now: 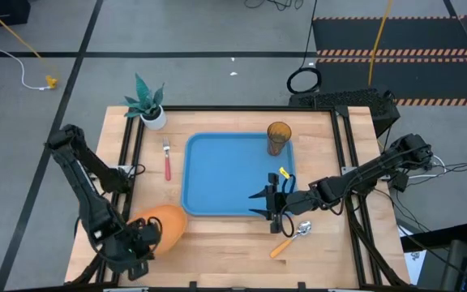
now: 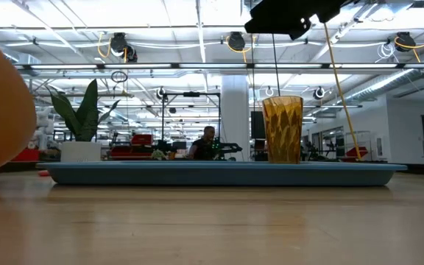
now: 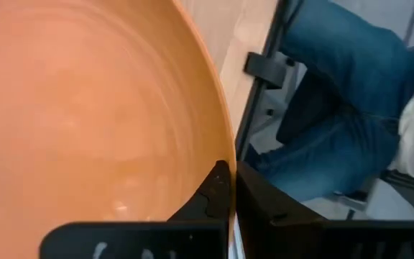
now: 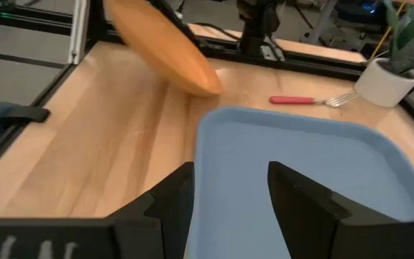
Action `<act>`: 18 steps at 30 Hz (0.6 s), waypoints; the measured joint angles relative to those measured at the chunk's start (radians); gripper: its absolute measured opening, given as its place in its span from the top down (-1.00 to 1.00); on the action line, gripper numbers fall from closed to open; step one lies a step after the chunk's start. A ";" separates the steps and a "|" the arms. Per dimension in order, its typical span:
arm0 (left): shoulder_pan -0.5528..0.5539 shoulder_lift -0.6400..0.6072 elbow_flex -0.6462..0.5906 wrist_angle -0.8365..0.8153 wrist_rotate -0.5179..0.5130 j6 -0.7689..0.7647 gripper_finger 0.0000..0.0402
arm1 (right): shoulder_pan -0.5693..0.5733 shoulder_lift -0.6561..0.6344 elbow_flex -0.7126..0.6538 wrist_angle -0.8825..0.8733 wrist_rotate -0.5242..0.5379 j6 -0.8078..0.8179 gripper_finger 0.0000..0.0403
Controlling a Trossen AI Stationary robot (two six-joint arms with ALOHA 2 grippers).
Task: Pick and place plate/cup/fork/spoon on tray
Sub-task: Put the orange plate on the blue tray to the bottom left of the brown cup
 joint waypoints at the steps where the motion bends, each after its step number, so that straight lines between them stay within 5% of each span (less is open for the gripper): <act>1: 0.000 -0.017 0.000 -0.010 -0.007 0.004 0.96 | 0.005 0.000 0.000 -0.011 0.000 0.006 0.16; 9: 0.035 -0.137 0.000 -0.023 -0.072 0.164 0.97 | 0.045 0.000 0.000 -0.080 0.000 0.105 0.16; 18: 0.170 -0.249 0.000 0.001 -0.081 0.519 0.97 | 0.083 0.000 0.000 -0.175 0.001 0.243 0.16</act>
